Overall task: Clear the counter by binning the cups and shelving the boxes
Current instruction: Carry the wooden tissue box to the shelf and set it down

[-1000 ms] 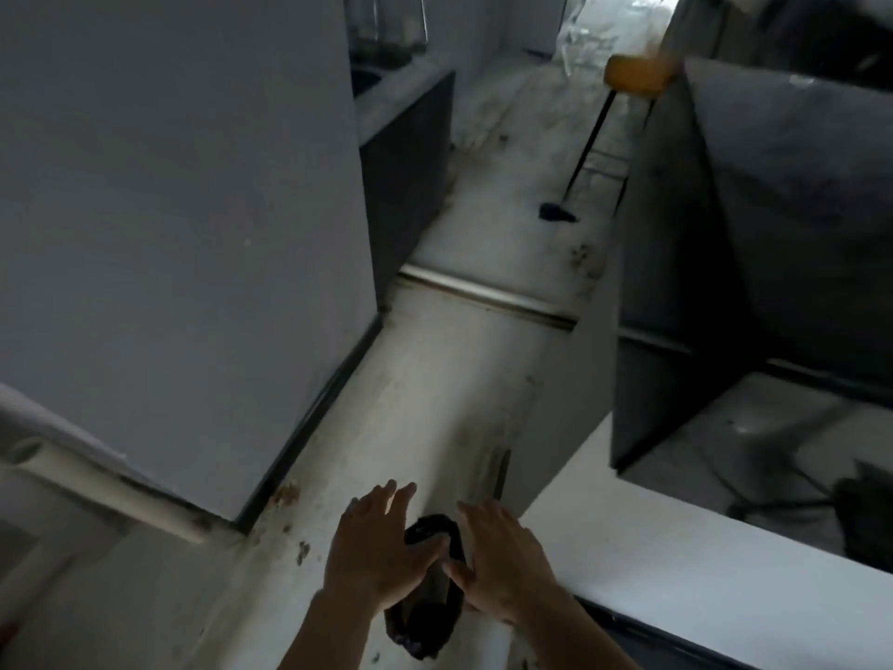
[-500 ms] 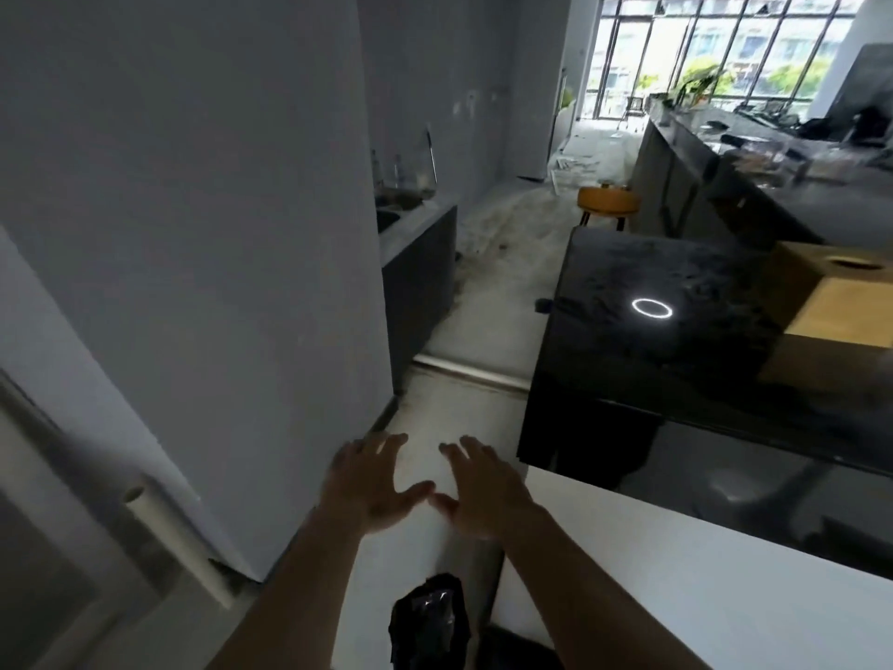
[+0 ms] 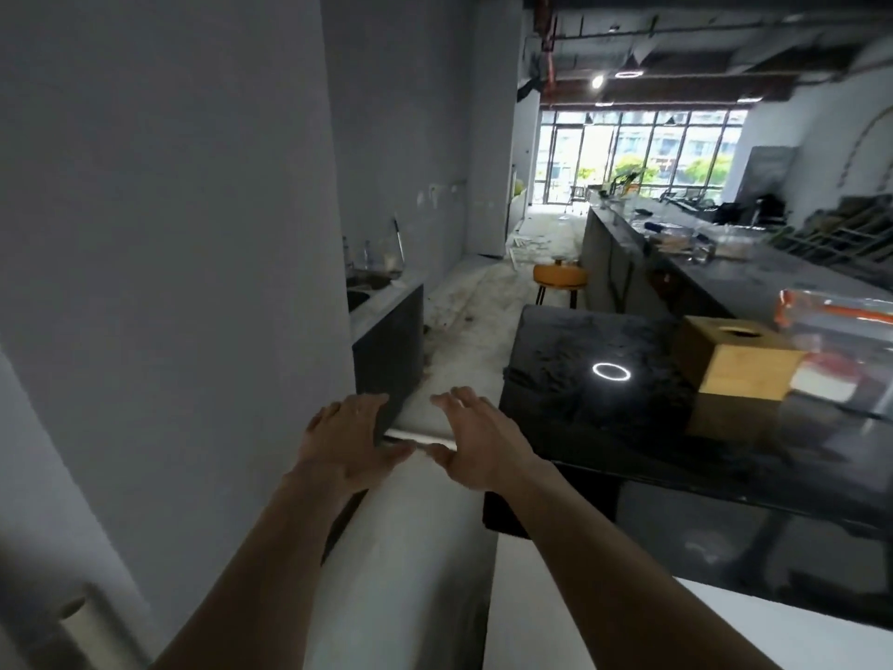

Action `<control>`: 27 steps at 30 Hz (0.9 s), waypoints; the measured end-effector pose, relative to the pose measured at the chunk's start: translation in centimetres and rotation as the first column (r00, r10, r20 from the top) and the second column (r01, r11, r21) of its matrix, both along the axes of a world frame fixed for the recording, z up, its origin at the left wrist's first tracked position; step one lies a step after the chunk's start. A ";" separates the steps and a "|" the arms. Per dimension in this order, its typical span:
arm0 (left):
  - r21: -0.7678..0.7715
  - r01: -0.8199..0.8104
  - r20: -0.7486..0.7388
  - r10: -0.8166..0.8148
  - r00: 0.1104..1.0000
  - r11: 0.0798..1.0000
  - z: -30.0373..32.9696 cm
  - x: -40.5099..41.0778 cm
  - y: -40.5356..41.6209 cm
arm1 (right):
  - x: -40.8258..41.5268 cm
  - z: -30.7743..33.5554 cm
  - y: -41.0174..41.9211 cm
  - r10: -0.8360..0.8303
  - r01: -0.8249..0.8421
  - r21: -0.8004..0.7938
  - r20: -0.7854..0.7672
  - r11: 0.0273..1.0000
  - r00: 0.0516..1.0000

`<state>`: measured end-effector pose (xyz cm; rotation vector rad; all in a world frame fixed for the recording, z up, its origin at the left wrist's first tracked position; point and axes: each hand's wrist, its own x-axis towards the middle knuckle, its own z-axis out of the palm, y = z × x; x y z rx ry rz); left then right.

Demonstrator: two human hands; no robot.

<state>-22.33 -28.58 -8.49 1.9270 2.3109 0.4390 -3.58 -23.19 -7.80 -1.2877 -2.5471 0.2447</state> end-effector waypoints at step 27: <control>0.160 0.371 0.451 -0.403 0.797 0.914 7.0 39.6 22.0 | 43.2 8.1 9.0 -0.740 0.741 -0.144 -0.320 0.655 0.592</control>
